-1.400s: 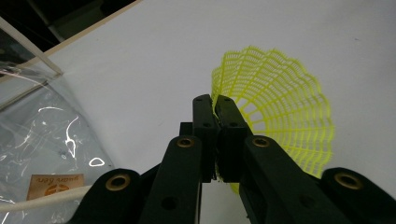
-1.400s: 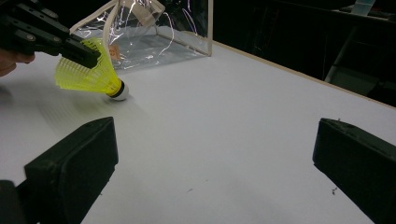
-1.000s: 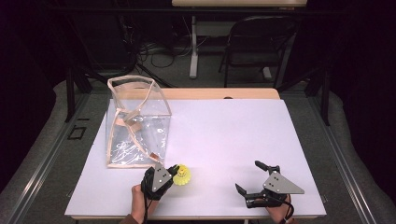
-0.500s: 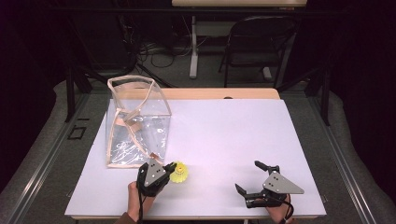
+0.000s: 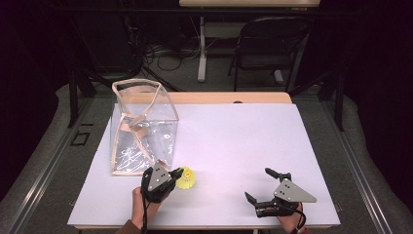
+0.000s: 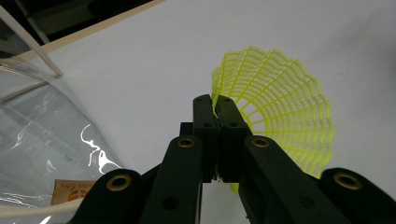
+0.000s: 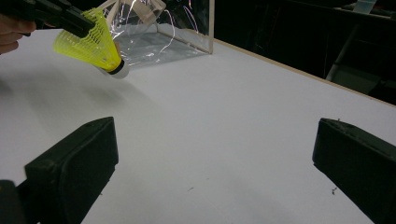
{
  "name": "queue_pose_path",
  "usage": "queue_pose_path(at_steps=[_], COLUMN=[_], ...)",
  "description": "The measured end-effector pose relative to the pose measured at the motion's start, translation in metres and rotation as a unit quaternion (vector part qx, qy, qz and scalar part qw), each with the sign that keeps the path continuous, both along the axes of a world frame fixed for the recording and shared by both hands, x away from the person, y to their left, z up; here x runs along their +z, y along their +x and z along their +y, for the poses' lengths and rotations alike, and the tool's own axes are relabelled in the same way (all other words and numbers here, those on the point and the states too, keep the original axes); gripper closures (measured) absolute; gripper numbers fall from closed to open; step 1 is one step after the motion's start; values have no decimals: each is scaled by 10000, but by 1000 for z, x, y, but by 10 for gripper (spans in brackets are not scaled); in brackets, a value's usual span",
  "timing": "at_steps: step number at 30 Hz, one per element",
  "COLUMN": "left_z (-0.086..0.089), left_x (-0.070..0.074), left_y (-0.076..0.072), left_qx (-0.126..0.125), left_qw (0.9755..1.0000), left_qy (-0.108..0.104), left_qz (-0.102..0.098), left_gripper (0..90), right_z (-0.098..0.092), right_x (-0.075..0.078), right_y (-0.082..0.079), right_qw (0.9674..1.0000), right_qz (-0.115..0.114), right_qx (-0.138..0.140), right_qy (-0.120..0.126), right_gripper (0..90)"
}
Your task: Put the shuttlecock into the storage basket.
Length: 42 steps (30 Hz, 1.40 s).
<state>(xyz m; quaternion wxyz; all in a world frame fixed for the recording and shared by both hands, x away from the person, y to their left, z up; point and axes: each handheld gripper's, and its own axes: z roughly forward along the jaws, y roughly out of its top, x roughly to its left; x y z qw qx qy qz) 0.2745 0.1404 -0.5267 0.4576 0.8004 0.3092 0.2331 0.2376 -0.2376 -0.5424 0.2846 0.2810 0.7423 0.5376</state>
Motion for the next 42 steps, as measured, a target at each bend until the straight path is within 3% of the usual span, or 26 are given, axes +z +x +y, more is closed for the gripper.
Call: queue_pose_path(at_steps=[42], left_z=[1], left_x=[29], left_y=[25], left_qx=[-95], left_qw=[9998], left_qy=[-151], left_qz=[-86], left_gripper=[889], right_z=[1], right_x=[-1], right_y=[1], right_qw=[10000], right_qz=[30], right_qx=[33], right_qy=[-9], right_gripper=[0])
